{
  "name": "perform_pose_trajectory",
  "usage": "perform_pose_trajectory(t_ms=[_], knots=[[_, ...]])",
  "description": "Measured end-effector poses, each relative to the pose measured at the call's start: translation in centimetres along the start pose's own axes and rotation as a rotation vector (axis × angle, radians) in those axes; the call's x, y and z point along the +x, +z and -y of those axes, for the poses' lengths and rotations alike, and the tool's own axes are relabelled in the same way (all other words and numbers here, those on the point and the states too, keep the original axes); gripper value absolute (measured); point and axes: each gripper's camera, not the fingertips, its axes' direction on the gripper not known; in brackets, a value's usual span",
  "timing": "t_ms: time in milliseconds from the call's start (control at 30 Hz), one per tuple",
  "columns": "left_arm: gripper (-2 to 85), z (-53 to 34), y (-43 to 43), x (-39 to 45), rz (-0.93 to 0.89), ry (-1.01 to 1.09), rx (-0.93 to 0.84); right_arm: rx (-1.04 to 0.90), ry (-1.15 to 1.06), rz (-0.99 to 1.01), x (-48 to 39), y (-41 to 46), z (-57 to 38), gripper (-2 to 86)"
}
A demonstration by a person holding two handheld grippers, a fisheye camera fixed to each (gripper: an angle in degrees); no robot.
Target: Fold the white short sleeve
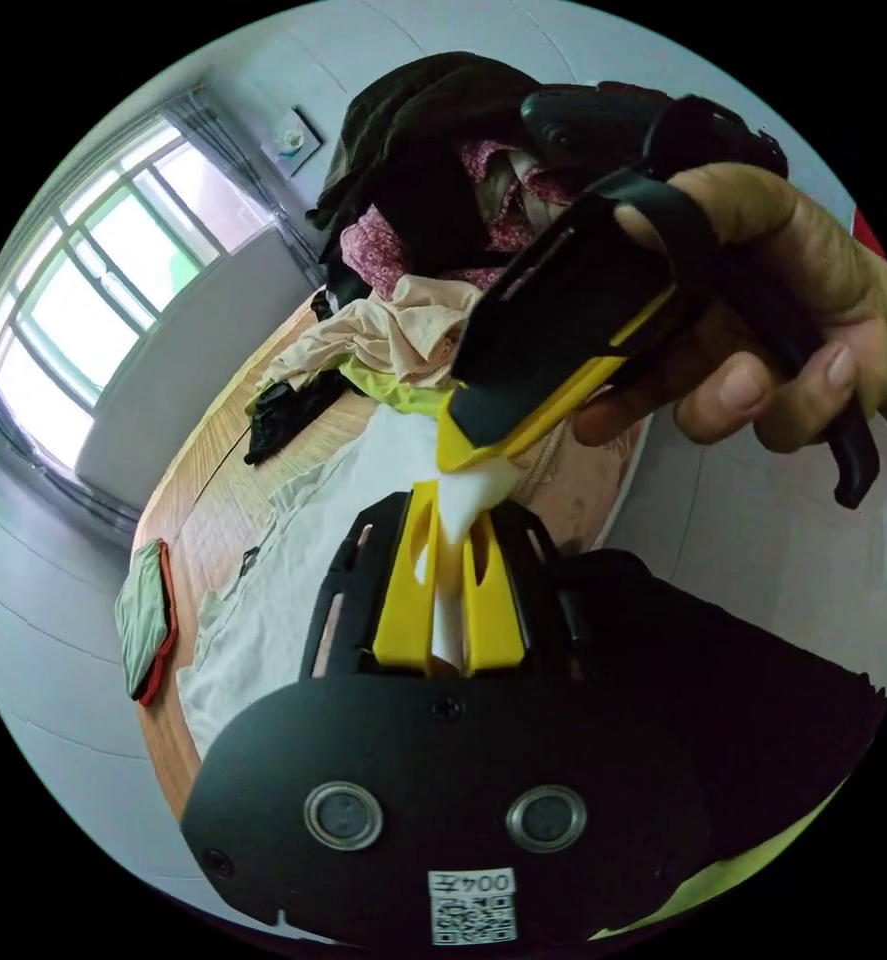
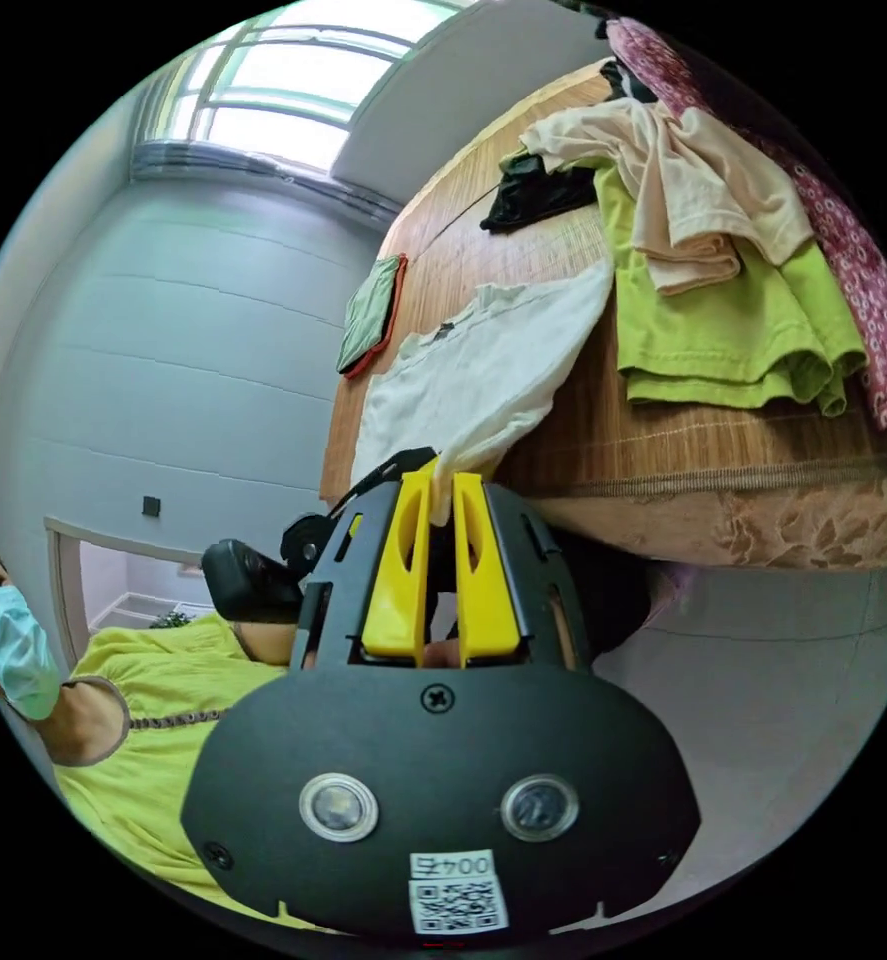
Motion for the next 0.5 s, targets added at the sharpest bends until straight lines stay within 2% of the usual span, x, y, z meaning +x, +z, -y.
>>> perform_pose_trajectory(t_ms=[133,267,500], knots=[[0.4,-0.6,0.0,-2.5,-0.054,-0.09,0.009,0.115,0.103,0.151,3.8,-2.4,3.0,11.4],[0.2,-1.3,-0.1,-3.5,-0.07,-0.116,0.031,0.092,0.275,0.303,8.7,-0.2,7.2,15.6],[0.5,-3.4,0.0,-5.5,-0.123,-0.181,0.119,0.039,0.346,0.214,9.7,3.1,12.6,16.5]])
